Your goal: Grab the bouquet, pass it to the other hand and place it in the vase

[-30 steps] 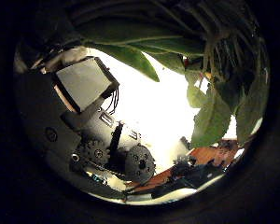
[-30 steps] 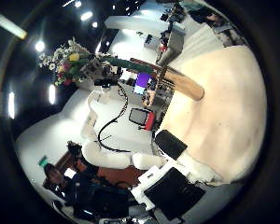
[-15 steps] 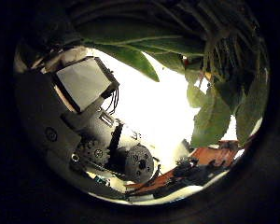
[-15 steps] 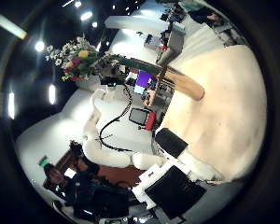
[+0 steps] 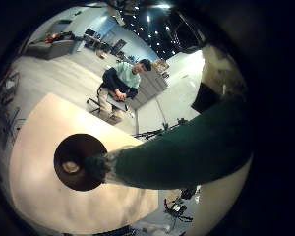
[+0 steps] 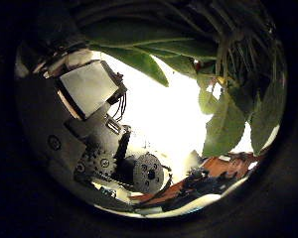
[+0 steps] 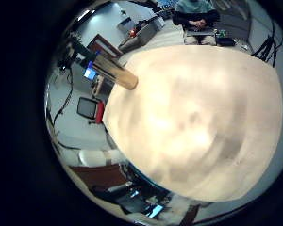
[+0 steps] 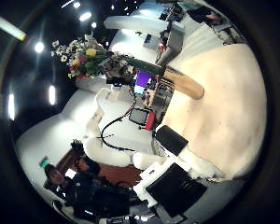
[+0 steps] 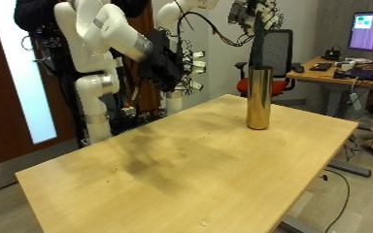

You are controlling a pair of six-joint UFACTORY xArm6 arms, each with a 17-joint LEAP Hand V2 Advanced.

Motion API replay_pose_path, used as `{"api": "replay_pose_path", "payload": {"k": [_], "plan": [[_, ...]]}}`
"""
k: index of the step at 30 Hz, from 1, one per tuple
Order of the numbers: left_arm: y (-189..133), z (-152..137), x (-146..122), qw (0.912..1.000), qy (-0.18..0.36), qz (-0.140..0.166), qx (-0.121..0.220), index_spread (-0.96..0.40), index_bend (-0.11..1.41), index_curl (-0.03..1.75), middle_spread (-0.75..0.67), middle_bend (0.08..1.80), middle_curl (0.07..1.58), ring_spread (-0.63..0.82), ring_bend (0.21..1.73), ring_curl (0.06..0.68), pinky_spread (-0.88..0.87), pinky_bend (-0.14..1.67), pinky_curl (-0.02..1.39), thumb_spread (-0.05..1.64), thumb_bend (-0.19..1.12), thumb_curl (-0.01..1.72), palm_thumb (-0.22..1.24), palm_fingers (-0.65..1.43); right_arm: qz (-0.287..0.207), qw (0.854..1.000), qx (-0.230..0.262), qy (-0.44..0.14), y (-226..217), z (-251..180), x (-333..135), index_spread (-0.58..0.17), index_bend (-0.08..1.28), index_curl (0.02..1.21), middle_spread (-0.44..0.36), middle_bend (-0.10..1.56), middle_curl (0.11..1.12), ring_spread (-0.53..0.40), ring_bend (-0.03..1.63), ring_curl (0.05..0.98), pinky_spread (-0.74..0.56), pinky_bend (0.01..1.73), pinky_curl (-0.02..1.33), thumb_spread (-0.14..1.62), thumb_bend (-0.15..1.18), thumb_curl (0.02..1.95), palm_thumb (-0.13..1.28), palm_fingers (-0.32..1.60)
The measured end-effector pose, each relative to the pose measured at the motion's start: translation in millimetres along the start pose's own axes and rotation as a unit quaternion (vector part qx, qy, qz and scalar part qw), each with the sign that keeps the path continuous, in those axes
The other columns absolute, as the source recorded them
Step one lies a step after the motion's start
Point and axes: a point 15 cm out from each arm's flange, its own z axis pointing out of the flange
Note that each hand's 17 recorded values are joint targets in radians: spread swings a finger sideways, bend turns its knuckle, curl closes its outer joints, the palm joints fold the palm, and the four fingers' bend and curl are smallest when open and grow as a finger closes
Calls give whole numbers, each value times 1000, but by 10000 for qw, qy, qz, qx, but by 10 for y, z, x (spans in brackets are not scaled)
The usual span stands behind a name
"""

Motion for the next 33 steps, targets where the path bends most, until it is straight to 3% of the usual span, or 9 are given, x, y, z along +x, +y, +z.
{"api": "replay_pose_path", "payload": {"k": [6, 13, 16, 17, 18, 19, 23, 25, 33], "plan": [[-42, -26, -213, 9997, -152, 11, 198, -279, 172, 1709, -465, 1103, 876, -464, 1256, 506, -655, 1011, 780, 511, -47, 813, 838, 917, 2, 10000, -7, -4, 1, 7, 1, -329, 190, 332, 138, 173, 260, 208, 343, 234, 429, 382, 284, 982, -28, 352, 608, 188], [35, -24, -425, 9994, -113, -249, 189, -267, 186, 1634, -469, 1028, 863, -500, 1150, 483, -681, 993, 747, 546, -36, 763, 819, 808, 30, 10000, -17, -21, 6, 21, 18, -327, 195, 345, 128, 171, 256, 208, 322, 234, 429, 365, 283, 982, -27, 352, 608, 205], [31, -69, -417, 9995, -103, -217, 198, -262, 204, 1573, -455, 912, 843, -478, 1046, 465, -669, 940, 734, 576, -42, 744, 800, 576, 39, 10000, -24, -27, 6, 27, 26, -327, 196, 349, 127, 170, 254, 208, 317, 234, 429, 358, 283, 982, -27, 351, 608, 208], [28, -89, -408, 9995, -103, -206, 204, -256, 207, 1535, -422, 819, 822, -417, 1012, 456, -636, 872, 721, 660, -57, 716, 735, 418, 35, 10000, -21, -24, 3, 24, 25, -327, 195, 350, 127, 170, 252, 209, 315, 235, 429, 356, 283, 982, -27, 351, 608, 209], [21, -129, -398, 9995, -110, -183, 226, -244, 243, 1460, -309, 651, 768, -264, 922, 434, -470, 676, 686, 787, -100, 651, 574, 83, 39, 10000, -23, -25, 7, 27, 27, -327, 193, 351, 127, 170, 251, 209, 313, 235, 430, 354, 284, 982, -27, 351, 608, 210], [15, -171, -391, 9995, -122, -158, 253, -211, 238, 1369, -158, 544, 721, -110, 877, 413, -257, 537, 654, 859, -71, 601, 508, -49, 24, 10000, -18, -22, 3, 22, 21, -325, 193, 351, 127, 170, 250, 209, 313, 236, 430, 354, 284, 982, -27, 351, 608, 210], [-14, -350, -329, 9992, -189, -67, 343, -58, 90, 1096, 175, 346, 544, 196, 758, 317, 188, 403, 516, 938, -47, 504, 435, -118, 30, 10000, -6, -32, -4, 21, 13, -323, 192, 352, 127, 170, 248, 209, 310, 238, 430, 351, 286, 982, -27, 351, 608, 211], [63, -401, -329, 9995, -248, -81, 198, 89, 18, 857, 395, 251, 463, 387, 681, 277, 437, 411, 465, 905, -59, 438, 352, -230, 31, 10000, 15, -57, -13, 20, 2, -323, 193, 353, 127, 171, 248, 209, 307, 237, 431, 347, 285, 982, -27, 351, 608, 210], [312, -689, -689, 9931, -1044, -410, -342, 226, 83, 414, 560, 163, 331, 569, 553, 217, 616, 323, 366, 811, -42, 357, 261, -182, 15, 10000, 7, -93, -10, 26, -27, -323, 192, 353, 127, 171, 247, 198, 297, 237, 429, 340, 288, 985, -26, 351, 610, 210]]}}
